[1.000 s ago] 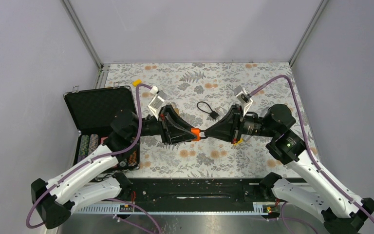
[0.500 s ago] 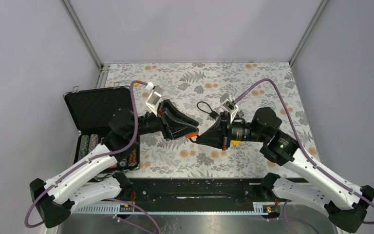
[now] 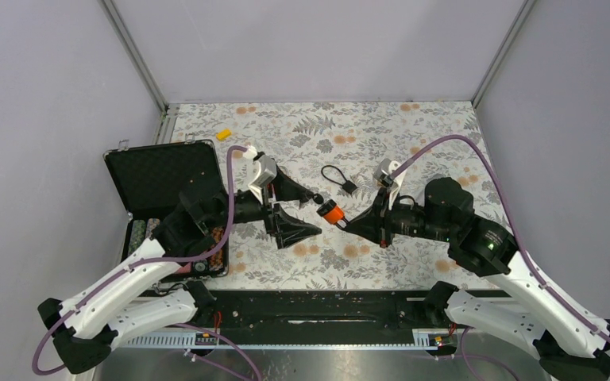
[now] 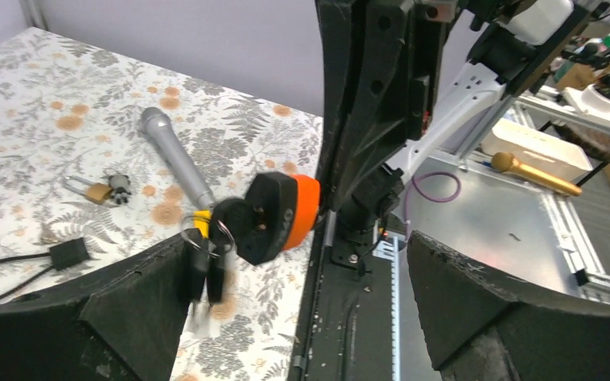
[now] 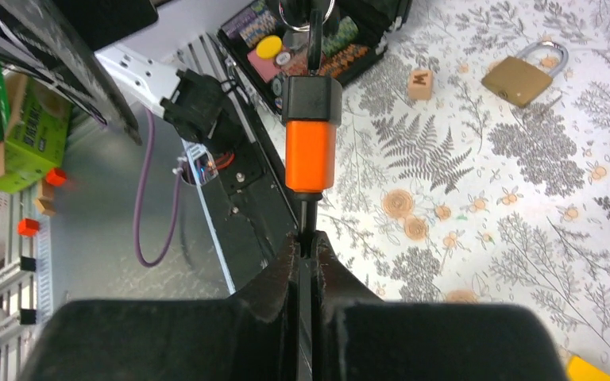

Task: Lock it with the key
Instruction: Lock the lock.

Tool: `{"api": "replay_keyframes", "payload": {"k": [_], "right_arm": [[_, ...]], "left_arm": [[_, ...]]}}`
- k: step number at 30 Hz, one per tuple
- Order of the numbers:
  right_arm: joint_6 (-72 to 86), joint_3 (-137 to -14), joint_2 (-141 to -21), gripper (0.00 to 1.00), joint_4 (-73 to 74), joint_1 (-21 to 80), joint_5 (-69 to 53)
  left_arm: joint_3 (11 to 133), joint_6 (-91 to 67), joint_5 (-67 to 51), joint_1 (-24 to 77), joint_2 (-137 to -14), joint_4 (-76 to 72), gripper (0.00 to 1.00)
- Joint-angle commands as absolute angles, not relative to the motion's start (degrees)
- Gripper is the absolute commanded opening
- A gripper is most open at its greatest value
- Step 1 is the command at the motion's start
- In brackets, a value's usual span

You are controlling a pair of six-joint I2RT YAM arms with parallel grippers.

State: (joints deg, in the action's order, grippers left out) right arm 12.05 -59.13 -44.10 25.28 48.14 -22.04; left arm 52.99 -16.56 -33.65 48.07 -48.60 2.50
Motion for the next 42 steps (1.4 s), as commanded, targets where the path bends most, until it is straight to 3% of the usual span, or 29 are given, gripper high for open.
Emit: {"api": "replay_keyframes", "payload": {"k": [1,6,12,18,24,31,35,42], "right_arm": [[8.1,-62.49,-43.28,0.0,28.44,47.76,-21.52],[8.62,-61.56,-42.51,0.0,28.54,47.77,-23.51],[7.89,-60.39,-40.62,0.0,28.65,47.79,-27.12],[4.67,-60.05,-39.81,0.0,31.16,47.81,-31.35],[2.36,-60.58,-40.79,0.0,32.83,47.79,-34.15],[2.28,-61.26,-42.01,0.0,33.16,47.79,-34.99],[2.72,-62.11,-42.8,0.0,33.69,47.81,-34.04],[1.78,-62.49,-42.77,0.0,34.83,47.75,-31.92]], "left_arm": [[56.95,-10.96,-29.93,48.24,-51.33,4.62,0.99],[57.45,-14.74,-31.13,48.06,-53.69,2.87,0.97],[57.99,-14.87,-41.68,46.0,-54.74,4.69,0.71],[58.13,-14.33,-54.8,42.91,-55.03,4.58,0.68],[59.11,-14.34,-56.13,42.97,-57.48,4.79,0.6],[59.23,-14.94,-56.03,42.94,-60.55,3.99,0.33],[59.21,-13.95,-57.95,42.95,-61.74,5.01,0.0],[58.11,-9.87,-53.05,42.9,-59.38,7.36,0.0]]}}
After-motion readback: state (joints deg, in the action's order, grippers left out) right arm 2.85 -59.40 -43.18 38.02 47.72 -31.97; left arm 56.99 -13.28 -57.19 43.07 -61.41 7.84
